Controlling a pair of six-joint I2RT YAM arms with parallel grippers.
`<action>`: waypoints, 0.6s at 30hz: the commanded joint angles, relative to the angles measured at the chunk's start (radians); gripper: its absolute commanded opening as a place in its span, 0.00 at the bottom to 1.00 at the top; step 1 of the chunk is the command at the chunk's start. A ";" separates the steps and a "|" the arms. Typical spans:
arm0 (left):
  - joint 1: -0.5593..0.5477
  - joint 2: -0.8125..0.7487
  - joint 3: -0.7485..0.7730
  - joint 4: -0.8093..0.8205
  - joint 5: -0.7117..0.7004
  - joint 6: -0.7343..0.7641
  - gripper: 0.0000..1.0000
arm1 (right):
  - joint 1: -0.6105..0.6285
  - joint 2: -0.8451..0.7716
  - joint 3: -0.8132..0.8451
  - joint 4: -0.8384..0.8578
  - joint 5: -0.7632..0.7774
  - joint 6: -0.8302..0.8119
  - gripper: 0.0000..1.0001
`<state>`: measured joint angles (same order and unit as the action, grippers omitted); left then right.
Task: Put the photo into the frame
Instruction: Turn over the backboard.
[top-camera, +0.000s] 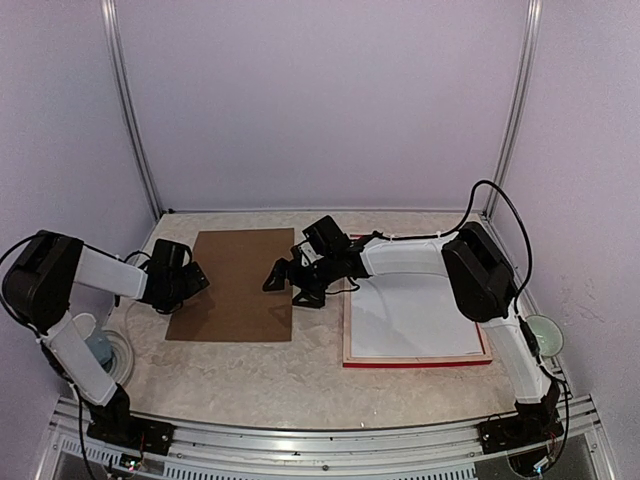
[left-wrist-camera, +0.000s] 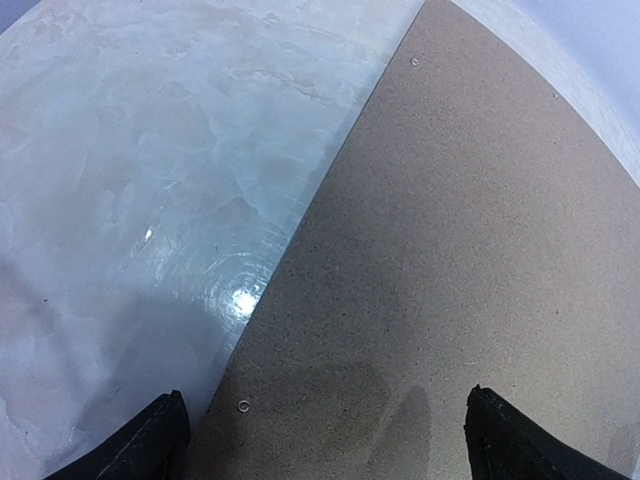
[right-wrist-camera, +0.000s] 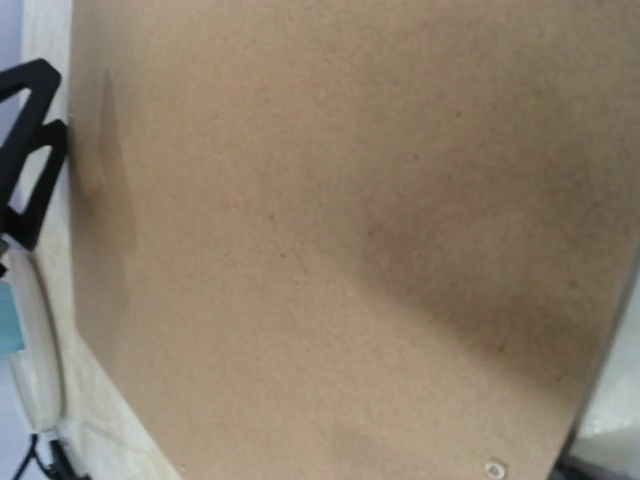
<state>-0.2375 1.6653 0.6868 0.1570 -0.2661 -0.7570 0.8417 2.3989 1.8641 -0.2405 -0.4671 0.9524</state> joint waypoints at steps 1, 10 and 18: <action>-0.030 0.008 -0.029 -0.010 0.118 -0.019 0.94 | 0.002 -0.015 -0.069 0.063 -0.057 0.033 0.99; -0.062 0.008 -0.035 0.000 0.133 -0.029 0.94 | -0.021 -0.096 -0.208 0.272 -0.141 0.083 0.99; -0.095 0.012 -0.036 0.007 0.141 -0.035 0.94 | -0.035 -0.185 -0.262 0.357 -0.184 0.026 0.99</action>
<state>-0.2859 1.6634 0.6724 0.1864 -0.2638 -0.7578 0.8009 2.2936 1.6138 0.0032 -0.5770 1.0080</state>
